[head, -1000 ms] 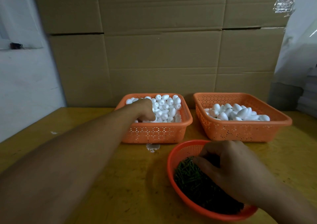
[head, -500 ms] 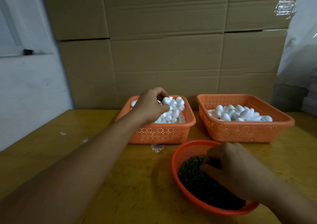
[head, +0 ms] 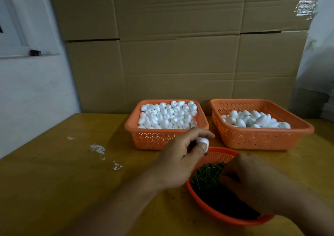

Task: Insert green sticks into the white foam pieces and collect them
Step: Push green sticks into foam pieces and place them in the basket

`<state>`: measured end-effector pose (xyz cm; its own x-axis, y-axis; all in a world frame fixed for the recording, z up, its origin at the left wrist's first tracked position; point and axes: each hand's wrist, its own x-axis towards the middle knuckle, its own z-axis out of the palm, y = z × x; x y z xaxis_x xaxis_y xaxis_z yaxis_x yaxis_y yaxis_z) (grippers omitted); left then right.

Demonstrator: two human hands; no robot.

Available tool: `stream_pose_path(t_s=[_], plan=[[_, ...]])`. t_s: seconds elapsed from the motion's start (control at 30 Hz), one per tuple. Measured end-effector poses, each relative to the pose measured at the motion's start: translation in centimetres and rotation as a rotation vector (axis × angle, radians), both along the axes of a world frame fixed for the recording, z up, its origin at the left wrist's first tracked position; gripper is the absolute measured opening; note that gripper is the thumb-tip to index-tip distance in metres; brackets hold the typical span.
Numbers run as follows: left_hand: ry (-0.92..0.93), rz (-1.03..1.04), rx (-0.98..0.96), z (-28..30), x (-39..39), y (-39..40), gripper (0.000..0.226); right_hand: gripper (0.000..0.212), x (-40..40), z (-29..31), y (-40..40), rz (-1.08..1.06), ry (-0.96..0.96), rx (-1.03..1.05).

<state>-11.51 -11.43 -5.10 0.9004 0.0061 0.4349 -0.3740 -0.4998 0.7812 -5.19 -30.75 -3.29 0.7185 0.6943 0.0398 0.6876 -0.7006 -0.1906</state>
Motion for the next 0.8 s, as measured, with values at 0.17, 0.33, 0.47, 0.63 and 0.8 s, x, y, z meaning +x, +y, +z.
stream_pose_path(t_s=[0.17,0.33,0.47,0.63,0.8], plan=[[0.010,-0.085,-0.010,-0.8,-0.5,-0.2,0.040,0.037,-0.7,0.0,0.1,0.059,0.028,-0.119],[-0.050,-0.072,-0.056,-1.0,-0.6,-0.6,0.027,0.034,-1.1,-0.3,0.5,0.088,-0.023,-0.165],[-0.051,-0.085,-0.060,-0.6,-1.0,-1.3,0.027,0.028,-1.3,-0.5,0.8,0.087,-0.043,-0.177],[-0.047,-0.074,-0.067,-0.5,-1.0,-1.6,0.035,0.030,-1.3,-1.0,1.1,0.073,-0.086,-0.179],[0.002,-0.061,-0.168,-0.6,-0.8,-1.8,0.039,0.031,-1.1,-1.0,1.1,0.067,-0.062,-0.174]])
